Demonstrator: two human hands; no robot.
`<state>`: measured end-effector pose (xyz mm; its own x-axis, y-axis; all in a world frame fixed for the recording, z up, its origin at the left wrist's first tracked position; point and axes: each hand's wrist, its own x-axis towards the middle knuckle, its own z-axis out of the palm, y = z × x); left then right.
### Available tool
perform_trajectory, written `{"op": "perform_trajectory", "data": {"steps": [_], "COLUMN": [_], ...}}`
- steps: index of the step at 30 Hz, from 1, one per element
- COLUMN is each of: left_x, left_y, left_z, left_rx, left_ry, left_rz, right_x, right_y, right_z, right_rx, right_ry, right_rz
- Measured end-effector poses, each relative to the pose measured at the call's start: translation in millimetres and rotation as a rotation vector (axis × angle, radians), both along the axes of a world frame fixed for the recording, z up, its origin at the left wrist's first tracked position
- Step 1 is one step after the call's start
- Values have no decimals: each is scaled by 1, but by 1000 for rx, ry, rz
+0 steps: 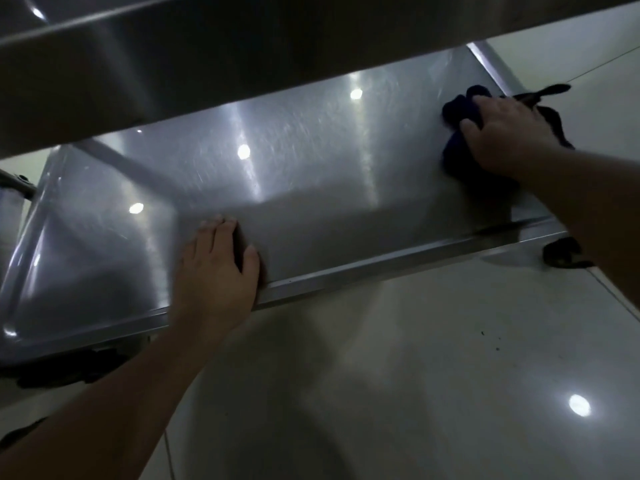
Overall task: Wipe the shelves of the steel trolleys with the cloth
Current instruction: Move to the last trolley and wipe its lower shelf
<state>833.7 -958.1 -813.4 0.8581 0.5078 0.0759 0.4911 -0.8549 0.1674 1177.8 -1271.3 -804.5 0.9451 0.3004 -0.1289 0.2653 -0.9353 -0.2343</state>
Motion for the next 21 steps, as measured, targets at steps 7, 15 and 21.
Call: {"op": "perform_trajectory", "data": {"steps": [7,15,21], "left_x": [3,1,-3], "left_y": [-2,0,5], "left_z": [2,1,2], "left_rx": [-34,-53,-44], "left_ry": [15,35,19], "left_rz": [23,22,4], "right_x": [-99,-204,-121], "right_y": [9,108,67], "right_z": [-9,0,0], "right_rx": [-7,60,21], "right_ry": [64,-7,-51], "right_rz": [-179,486,263]}}
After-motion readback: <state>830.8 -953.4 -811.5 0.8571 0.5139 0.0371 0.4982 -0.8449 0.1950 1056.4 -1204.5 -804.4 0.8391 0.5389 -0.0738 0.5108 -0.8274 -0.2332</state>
